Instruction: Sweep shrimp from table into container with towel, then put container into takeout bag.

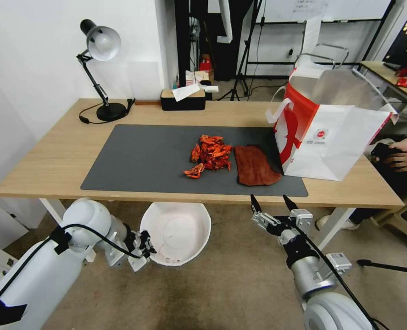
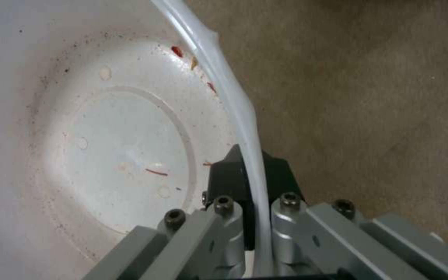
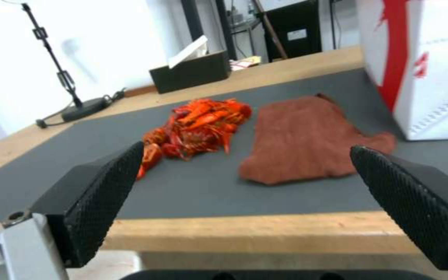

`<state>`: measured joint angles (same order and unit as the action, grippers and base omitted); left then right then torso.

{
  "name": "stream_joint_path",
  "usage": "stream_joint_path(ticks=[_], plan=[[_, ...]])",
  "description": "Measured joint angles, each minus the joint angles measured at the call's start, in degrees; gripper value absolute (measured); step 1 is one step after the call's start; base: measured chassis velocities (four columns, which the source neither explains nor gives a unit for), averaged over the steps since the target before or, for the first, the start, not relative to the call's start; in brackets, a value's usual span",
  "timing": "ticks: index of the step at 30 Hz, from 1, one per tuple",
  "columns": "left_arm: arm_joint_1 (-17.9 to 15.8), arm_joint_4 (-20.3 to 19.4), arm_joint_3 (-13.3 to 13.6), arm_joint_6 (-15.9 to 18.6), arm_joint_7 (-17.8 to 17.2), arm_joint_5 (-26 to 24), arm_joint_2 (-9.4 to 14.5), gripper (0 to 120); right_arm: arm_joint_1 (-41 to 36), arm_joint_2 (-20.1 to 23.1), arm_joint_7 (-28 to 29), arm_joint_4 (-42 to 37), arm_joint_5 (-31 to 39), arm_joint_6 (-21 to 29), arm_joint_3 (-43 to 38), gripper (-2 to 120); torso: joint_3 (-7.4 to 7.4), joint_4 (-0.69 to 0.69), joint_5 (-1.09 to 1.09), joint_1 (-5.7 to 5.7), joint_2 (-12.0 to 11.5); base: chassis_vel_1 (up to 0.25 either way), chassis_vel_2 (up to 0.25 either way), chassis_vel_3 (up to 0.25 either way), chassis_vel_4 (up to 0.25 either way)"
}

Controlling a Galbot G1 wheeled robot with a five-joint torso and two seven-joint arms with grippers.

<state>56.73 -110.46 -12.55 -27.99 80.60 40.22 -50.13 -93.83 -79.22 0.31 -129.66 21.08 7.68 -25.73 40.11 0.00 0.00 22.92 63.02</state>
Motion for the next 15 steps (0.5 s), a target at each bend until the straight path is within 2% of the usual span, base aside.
stream_joint_path(ticks=[1,2,3,4,6,10,13,15], plan=[[0.0,0.0,0.0,0.0,0.0,0.0,0.0,0,0.0,0.0,0.0,0.0,0.0,0.0,0.0,100,0.0,0.0,0.0,0.0,0.0,0.0,0.0,0.0,0.0],[-2.28,1.04,1.97,0.22,0.28,-0.07,-0.15,0,3.2,2.72,2.79,0.09,3.18,0.31,2.16,100,0.0,0.0,0.0,0.0,0.0,0.0,0.0,0.0,0.0],[-3.11,1.41,2.67,0.33,0.34,-0.24,-0.11,0,4.52,3.96,4.28,0.15,4.49,-0.16,3.17,100,0.0,0.0,0.0,0.0,0.0,0.0,0.0,0.0,0.0],[-3.11,1.41,2.67,0.33,0.34,-0.24,-0.11,0,4.52,3.96,4.28,0.15,4.49,-0.16,3.17,100,0.0,0.0,0.0,0.0,0.0,0.0,0.0,0.0,0.0],[-4.49,2.05,3.58,0.41,0.49,-0.76,0.34,0,8.69,7.51,7.59,0.44,6.7,-0.84,5.05,100,0.0,0.0,0.0,0.01,0.0,0.0,0.0,0.0,0.0],[-5.12,2.34,4.11,0.44,0.44,-1.39,0.88,0,12.36,10.01,9.55,1.39,7.74,-0.27,5.78,100,0.0,0.01,0.01,0.0,0.0,0.0,0.0,0.0,0.0],[-5.92,2.97,5.31,0.48,0.46,-1.73,0.97,0,19.76,13.8,12.7,5.34,9.69,1.24,7.0,100,0.0,0.01,0.02,0.0,0.0,0.0,0.0,0.0,0.0],[-6.08,3.35,5.75,0.47,0.51,-1.65,0.61,0,22.25,14.73,13.63,7.16,10.32,1.97,7.47,100,0.0,0.01,0.01,0.0,0.01,0.0,0.0,0.0,0.0]])
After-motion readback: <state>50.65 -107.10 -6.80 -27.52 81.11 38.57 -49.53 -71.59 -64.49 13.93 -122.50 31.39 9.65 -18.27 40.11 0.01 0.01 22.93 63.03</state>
